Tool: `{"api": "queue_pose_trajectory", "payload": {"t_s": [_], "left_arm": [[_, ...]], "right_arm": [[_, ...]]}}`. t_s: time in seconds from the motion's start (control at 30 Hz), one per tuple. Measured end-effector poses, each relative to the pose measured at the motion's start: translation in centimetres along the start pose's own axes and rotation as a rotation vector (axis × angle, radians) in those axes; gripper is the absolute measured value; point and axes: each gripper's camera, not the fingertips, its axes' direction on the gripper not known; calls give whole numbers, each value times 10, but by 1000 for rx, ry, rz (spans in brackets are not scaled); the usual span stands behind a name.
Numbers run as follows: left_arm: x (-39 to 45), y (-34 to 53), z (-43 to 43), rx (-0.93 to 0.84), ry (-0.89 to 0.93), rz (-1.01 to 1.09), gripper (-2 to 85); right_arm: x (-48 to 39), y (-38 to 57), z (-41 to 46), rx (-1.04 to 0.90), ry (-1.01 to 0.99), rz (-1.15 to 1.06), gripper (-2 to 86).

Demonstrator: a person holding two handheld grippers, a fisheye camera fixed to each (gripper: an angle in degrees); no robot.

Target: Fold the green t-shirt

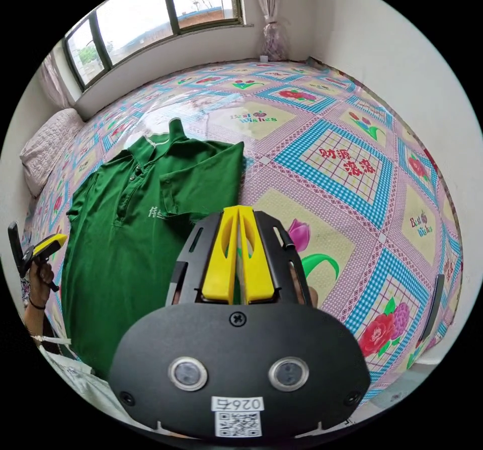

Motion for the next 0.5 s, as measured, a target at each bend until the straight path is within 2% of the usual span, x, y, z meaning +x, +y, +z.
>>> {"api": "queue_pose_trajectory", "payload": {"t_s": [0.2,0.33,0.4,0.47,0.5], "left_arm": [[-9,8,-8,6,-14,-16,-10],[-28,16,-19,31,-47,-89,-10],[-40,19,-26,56,-54,-139,-10],[-62,27,-36,87,-77,-237,-9],[-68,30,-39,97,-84,-264,-9]], "right_arm": [[-34,29,-6,-98,-64,-269,-13],[-19,29,-25,8,-43,-177,-13],[-6,20,-8,-49,-95,-140,-13],[-5,24,7,-171,-270,-190,-13],[-7,29,3,-164,-268,-199,-13]]}}
